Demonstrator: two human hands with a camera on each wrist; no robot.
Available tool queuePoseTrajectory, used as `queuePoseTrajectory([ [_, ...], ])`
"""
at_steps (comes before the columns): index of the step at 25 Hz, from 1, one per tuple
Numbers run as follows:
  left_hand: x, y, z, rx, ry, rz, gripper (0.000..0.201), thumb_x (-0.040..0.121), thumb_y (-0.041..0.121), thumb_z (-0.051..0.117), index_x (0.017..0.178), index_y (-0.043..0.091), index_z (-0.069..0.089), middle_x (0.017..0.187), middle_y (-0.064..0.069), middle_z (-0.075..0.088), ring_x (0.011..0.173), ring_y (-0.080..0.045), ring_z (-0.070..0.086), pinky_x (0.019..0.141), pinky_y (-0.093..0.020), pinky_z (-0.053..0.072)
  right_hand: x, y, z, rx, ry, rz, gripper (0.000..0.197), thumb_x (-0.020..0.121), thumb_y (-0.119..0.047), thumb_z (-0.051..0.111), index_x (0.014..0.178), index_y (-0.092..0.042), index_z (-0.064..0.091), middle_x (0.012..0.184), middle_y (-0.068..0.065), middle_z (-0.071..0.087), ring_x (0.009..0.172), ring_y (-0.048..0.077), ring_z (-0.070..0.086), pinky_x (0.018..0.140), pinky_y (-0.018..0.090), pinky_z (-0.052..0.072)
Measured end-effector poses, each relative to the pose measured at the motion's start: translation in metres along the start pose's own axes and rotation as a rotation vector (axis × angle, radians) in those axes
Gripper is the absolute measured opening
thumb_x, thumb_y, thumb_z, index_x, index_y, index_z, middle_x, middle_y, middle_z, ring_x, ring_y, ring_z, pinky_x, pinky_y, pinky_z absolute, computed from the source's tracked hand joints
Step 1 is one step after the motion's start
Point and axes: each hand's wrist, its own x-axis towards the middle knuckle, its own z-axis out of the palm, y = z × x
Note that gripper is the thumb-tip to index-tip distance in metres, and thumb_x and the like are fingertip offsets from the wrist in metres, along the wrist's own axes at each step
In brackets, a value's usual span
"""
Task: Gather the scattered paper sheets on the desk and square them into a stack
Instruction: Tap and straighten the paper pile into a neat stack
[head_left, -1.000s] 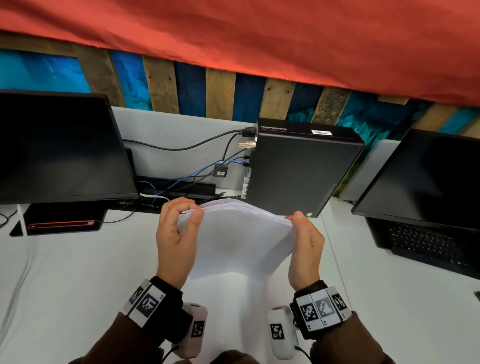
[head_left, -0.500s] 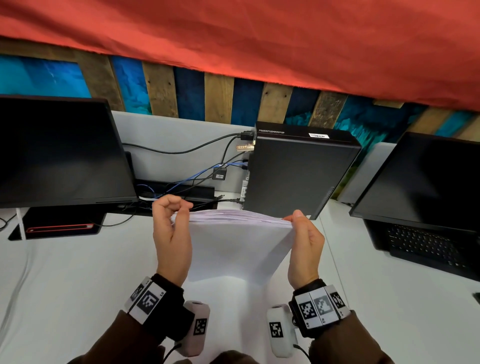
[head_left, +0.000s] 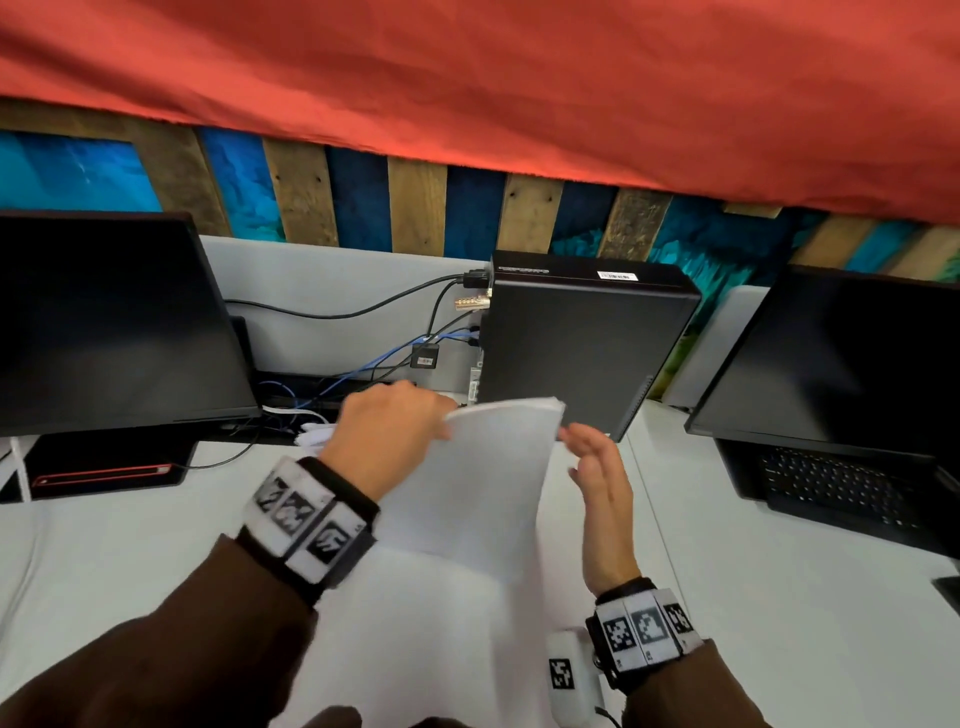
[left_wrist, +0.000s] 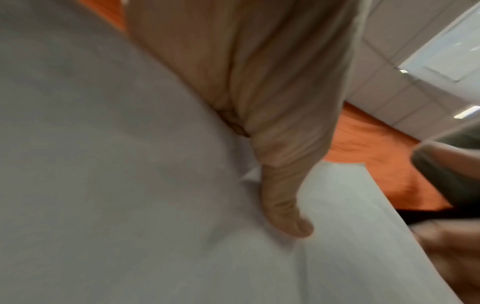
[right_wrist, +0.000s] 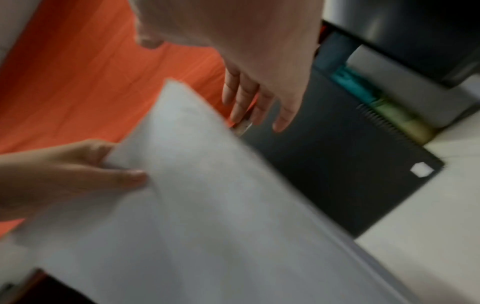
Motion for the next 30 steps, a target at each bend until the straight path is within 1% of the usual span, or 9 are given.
queuePoseTrajectory([
  [2, -0.008, -0.032, -0.005, -0.226, 0.157, -0.022, 0.03, 0.085, 0.047, 0.052, 0.095, 0.022, 0.068, 0.09, -0.009, 0.073, 0.089, -0.028, 0.067, 0.069, -0.034, 0.047, -0.009, 0.025, -0.027, -0.149, 0.052, 0.138, 0.087, 0.062, -0.056, 0.066, 0.139, -0.028, 0.037, 0.142, -0.009, 0.045, 0.132, 0.01, 0.039, 0.108, 0.035, 0.034],
  [5, -0.031, -0.073, -0.016, -0.729, 0.242, -0.161, 0.019, 0.082, 0.034, 0.066, 0.074, 0.018, 0.071, 0.074, -0.001, 0.077, 0.072, -0.004, 0.065, 0.061, -0.027, 0.044, -0.016, 0.041, -0.042, -0.085, -0.006, 0.411, 0.115, 0.047, -0.053, 0.082, 0.145, -0.031, 0.026, 0.148, -0.003, 0.039, 0.138, 0.017, 0.035, 0.107, 0.037, 0.035],
  [8, -0.052, -0.078, -0.015, -1.109, 0.278, -0.262, 0.021, 0.081, 0.019, 0.068, 0.071, 0.037, 0.072, 0.073, 0.029, 0.072, 0.065, 0.011, 0.064, 0.063, -0.02, 0.055, 0.004, 0.008, -0.038, 0.177, -0.115, 0.338, 0.096, 0.041, -0.046, 0.092, 0.125, -0.017, 0.056, 0.124, 0.009, 0.067, 0.114, 0.027, 0.064, 0.085, 0.036, 0.054],
  [13, -0.067, -0.069, 0.003, -1.407, 0.513, -0.244, 0.026, 0.072, 0.021, 0.065, 0.075, 0.045, 0.074, 0.074, 0.036, 0.07, 0.074, 0.017, 0.064, 0.067, -0.003, 0.05, 0.028, -0.067, -0.049, 0.225, -0.078, 0.004, 0.031, 0.072, -0.007, 0.071, 0.101, -0.017, 0.067, 0.094, -0.007, 0.077, 0.09, 0.011, 0.071, 0.076, 0.024, 0.058],
  [16, -0.082, -0.065, 0.072, -1.526, 0.364, -0.416, 0.029, 0.07, 0.002, 0.075, 0.075, 0.03, 0.077, 0.082, 0.022, 0.076, 0.067, 0.007, 0.068, 0.062, -0.01, 0.054, 0.004, -0.022, -0.05, 0.049, -0.086, 0.112, 0.035, 0.064, -0.023, 0.082, 0.095, -0.013, 0.07, 0.086, -0.008, 0.078, 0.081, 0.009, 0.072, 0.067, 0.022, 0.056],
  [18, -0.097, -0.06, 0.125, -1.564, 0.142, -0.569, 0.028, 0.049, 0.021, 0.09, 0.073, 0.02, 0.078, 0.091, 0.004, 0.076, 0.066, -0.003, 0.071, 0.06, -0.018, 0.057, -0.016, 0.029, -0.047, -0.005, -0.113, 0.326, 0.045, 0.052, -0.029, 0.089, 0.09, -0.011, 0.073, 0.088, 0.003, 0.079, 0.086, 0.024, 0.074, 0.065, 0.028, 0.059],
  [20, -0.108, -0.055, 0.166, -1.537, -0.038, -0.689, 0.056, 0.028, 0.037, 0.093, 0.076, 0.011, 0.078, 0.089, -0.012, 0.078, 0.071, -0.016, 0.072, 0.061, -0.023, 0.059, -0.031, 0.061, -0.041, -0.066, -0.093, 0.479, 0.026, 0.063, -0.006, 0.084, 0.085, -0.014, 0.075, 0.094, 0.014, 0.077, 0.085, 0.028, 0.074, 0.068, 0.032, 0.06],
  [24, -0.089, -0.057, 0.157, -1.517, 0.131, -0.774, 0.027, 0.054, 0.014, 0.087, 0.078, 0.009, 0.075, 0.089, -0.015, 0.077, 0.062, -0.008, 0.068, 0.057, -0.016, 0.056, -0.017, 0.038, -0.029, -0.109, -0.004, 0.407, 0.022, 0.072, 0.002, 0.076, 0.08, -0.017, 0.072, 0.092, 0.011, 0.077, 0.064, 0.006, 0.072, 0.065, 0.026, 0.059],
  [30, -0.073, -0.055, 0.08, -1.465, 0.34, -0.588, 0.018, 0.06, 0.012, 0.079, 0.063, 0.025, 0.067, 0.046, 0.02, 0.066, 0.048, 0.005, 0.057, 0.049, 0.001, 0.042, -0.005, -0.004, -0.045, -0.084, 0.002, 0.156, 0.029, 0.076, -0.005, 0.074, 0.087, -0.032, 0.068, 0.083, -0.018, 0.073, 0.076, -0.008, 0.065, 0.068, 0.012, 0.05],
])
